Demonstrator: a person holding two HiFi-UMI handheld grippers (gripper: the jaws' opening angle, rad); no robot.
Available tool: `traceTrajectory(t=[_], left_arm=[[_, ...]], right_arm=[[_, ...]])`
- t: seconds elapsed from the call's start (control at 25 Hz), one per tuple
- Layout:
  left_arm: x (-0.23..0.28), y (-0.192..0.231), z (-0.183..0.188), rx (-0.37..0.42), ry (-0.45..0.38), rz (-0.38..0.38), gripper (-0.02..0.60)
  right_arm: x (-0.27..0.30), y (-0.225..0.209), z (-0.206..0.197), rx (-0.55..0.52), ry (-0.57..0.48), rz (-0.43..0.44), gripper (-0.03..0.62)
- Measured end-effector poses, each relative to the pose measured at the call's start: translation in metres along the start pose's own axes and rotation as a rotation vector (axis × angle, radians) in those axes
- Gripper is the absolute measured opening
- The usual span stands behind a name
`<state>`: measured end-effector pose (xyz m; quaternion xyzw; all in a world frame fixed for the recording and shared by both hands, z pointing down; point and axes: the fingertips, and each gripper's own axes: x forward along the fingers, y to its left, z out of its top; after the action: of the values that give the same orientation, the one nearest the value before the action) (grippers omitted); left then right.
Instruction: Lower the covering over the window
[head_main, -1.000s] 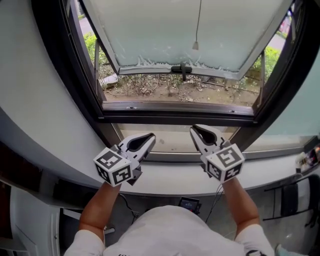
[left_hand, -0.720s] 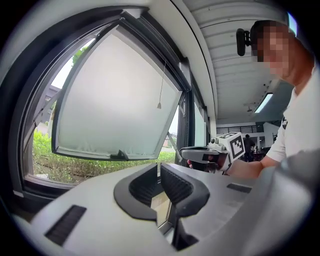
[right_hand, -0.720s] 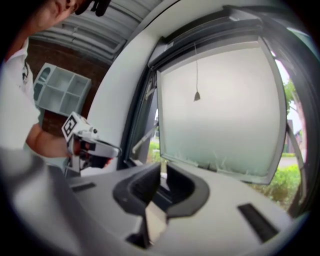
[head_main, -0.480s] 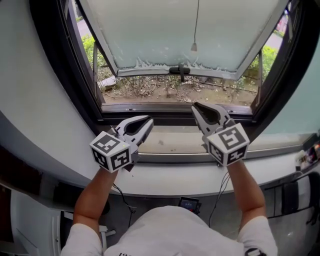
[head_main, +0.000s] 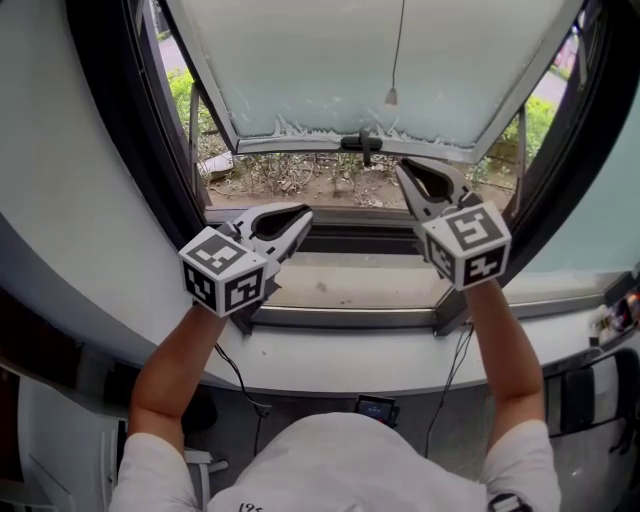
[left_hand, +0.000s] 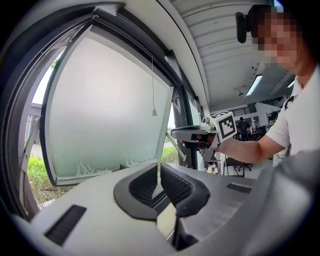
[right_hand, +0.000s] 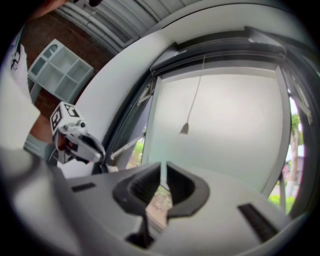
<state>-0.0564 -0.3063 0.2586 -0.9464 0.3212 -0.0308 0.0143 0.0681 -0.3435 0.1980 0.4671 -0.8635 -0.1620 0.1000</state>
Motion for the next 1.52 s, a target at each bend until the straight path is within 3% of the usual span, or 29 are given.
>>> traceTrajectory(t=[0.2, 0.48, 0.92, 1.32, 1.52], left_arm=[[0.01, 0.007, 0.023, 0.036, -0.014, 0.006, 0.017], [0.024, 0.003, 0.048, 0.118, -0.012, 0.003, 0.017], [0.036, 0.006, 0.077, 0.151, -0.044, 0.008, 0.017], [0.034, -0.001, 0.095, 0.213, -0.047, 0.005, 0.017], [0.029, -0.001, 0.095, 0.238, -0.042, 0.012, 0.017]], right_arm=[[0.014, -0.021, 0.03, -0.036, -0.026, -0.031, 0.028], [0.024, -0.045, 0.072, 0.017, -0.101, -0.038, 0.064], [0.049, -0.056, 0.1, -0.013, -0.087, -0.071, 0.118], [0.066, -0.058, 0.104, 0.019, -0.029, -0.067, 0.117], [0.065, -0.058, 0.102, -0.004, -0.029, -0.096, 0.046]])
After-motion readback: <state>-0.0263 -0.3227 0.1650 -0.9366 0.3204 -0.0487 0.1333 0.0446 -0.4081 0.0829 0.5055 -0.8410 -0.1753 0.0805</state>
